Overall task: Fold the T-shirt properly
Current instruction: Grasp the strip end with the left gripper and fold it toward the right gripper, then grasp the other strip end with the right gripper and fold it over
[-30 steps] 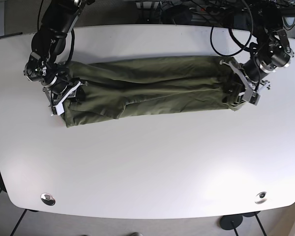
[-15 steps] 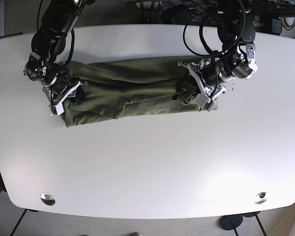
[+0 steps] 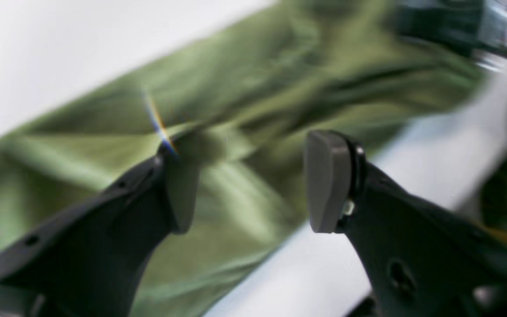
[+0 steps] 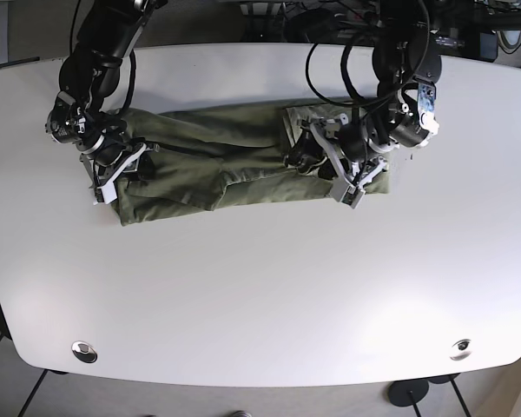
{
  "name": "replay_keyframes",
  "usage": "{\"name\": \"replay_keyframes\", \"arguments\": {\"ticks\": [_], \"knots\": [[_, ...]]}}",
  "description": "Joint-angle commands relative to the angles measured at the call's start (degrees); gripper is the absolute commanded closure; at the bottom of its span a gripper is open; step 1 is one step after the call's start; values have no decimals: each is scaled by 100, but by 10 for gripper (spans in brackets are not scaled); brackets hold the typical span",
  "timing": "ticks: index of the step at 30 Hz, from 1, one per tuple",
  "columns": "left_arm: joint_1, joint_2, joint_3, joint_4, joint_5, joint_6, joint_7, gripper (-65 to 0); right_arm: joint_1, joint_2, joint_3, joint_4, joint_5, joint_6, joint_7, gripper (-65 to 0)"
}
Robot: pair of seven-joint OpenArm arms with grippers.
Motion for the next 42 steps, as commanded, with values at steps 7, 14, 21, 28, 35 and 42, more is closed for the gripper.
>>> {"name": "replay_keyframes", "arguments": {"ticks": [7, 14, 21, 28, 35, 42], "knots": [[121, -513, -279, -298, -82, -21, -142, -65, 68, 32, 4, 58, -47, 22, -80, -165], [-231, -496, -85, -1177, -90, -21, -573, -64, 50, 23, 4, 49, -47, 22, -80, -165], [-1163, -434, 1268, -2048, -99, -21, -1364, -65, 41, 23, 4, 49, -47, 22, -80, -165], [-1031, -654, 1418, -1177, -108, -21, -1812, -63, 41, 32, 30, 330, 304, 22, -80, -171], [762, -865, -217, -342, -108, -21, -2436, -63, 244, 261, 154, 374, 674, -40, -247, -187], [1483, -786, -1079, -791, -134, -786, -3017, -63, 367, 533, 1121, 269, 885, 13, -546, -566]]}}
